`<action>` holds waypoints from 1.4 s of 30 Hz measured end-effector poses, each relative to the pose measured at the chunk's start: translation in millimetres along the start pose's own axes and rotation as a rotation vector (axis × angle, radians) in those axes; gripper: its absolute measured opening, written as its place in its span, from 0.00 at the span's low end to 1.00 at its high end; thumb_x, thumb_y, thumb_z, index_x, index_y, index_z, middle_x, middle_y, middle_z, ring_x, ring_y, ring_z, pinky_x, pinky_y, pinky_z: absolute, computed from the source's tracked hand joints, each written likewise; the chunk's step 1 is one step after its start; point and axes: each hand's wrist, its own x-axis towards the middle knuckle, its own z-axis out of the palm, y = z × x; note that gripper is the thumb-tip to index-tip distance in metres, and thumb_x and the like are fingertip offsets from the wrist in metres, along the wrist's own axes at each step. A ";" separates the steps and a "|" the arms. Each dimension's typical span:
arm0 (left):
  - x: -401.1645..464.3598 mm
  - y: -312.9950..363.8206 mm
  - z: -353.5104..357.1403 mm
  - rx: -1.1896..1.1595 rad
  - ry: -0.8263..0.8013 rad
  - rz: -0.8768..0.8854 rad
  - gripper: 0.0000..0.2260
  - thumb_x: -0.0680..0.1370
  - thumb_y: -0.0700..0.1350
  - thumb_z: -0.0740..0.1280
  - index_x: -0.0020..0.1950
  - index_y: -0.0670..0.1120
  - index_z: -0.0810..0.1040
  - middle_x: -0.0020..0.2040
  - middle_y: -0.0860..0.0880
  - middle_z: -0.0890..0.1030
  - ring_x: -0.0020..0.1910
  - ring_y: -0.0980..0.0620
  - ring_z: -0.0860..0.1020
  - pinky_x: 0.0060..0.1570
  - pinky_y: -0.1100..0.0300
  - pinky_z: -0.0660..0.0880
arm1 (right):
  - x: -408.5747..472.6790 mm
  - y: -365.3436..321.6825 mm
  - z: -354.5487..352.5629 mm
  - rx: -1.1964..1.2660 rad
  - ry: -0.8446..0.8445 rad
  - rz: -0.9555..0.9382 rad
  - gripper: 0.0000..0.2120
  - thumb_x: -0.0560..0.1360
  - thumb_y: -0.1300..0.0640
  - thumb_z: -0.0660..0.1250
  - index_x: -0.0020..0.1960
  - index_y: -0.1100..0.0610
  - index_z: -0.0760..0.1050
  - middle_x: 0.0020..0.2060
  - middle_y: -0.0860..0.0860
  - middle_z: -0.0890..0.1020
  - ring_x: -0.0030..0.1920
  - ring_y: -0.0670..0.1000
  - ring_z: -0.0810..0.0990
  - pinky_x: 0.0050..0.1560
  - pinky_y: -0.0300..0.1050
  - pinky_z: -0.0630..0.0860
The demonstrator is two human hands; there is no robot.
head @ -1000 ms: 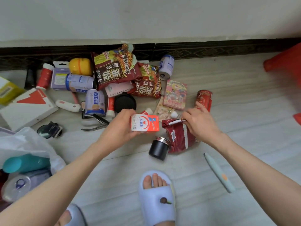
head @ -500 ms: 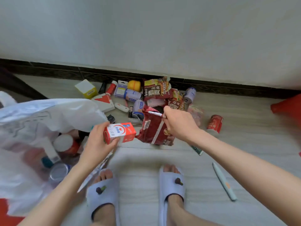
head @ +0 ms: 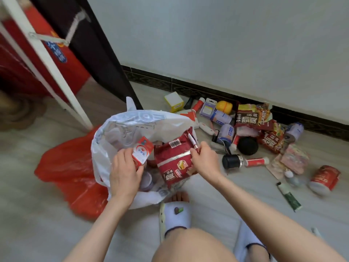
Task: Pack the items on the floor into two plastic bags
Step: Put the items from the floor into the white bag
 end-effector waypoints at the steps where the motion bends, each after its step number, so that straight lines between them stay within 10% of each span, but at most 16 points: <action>1: 2.8 -0.8 0.8 0.054 0.003 -0.005 0.25 0.64 0.40 0.76 0.57 0.38 0.71 0.51 0.38 0.75 0.50 0.38 0.73 0.48 0.46 0.73 | 0.2 -1.1 6.8 0.071 0.020 0.039 0.09 0.77 0.53 0.58 0.43 0.57 0.64 0.43 0.54 0.77 0.46 0.57 0.76 0.43 0.48 0.69; 16: -26.4 -56.3 -38.2 0.113 0.393 0.040 0.16 0.74 0.44 0.64 0.61 0.42 0.71 0.57 0.43 0.71 0.55 0.43 0.69 0.52 0.51 0.64 | -14.7 -64.1 93.5 0.297 -0.141 -0.093 0.12 0.78 0.55 0.59 0.36 0.54 0.63 0.32 0.47 0.71 0.37 0.50 0.72 0.37 0.42 0.65; 28: 27.5 -50.5 -53.3 -0.222 0.300 -0.071 0.07 0.76 0.38 0.66 0.52 0.41 0.80 0.45 0.45 0.79 0.42 0.49 0.77 0.41 0.60 0.72 | -7.7 -72.1 131.0 0.382 -0.568 0.010 0.21 0.77 0.54 0.61 0.68 0.60 0.65 0.64 0.54 0.73 0.64 0.53 0.72 0.65 0.47 0.69; 42: 28.8 61.2 -46.6 -0.145 0.063 0.466 0.22 0.75 0.48 0.61 0.68 0.44 0.67 0.67 0.40 0.68 0.68 0.41 0.64 0.65 0.48 0.64 | -7.2 2.5 -69.7 -0.450 -0.135 -0.402 0.26 0.77 0.48 0.59 0.73 0.53 0.57 0.70 0.53 0.67 0.68 0.54 0.67 0.65 0.50 0.68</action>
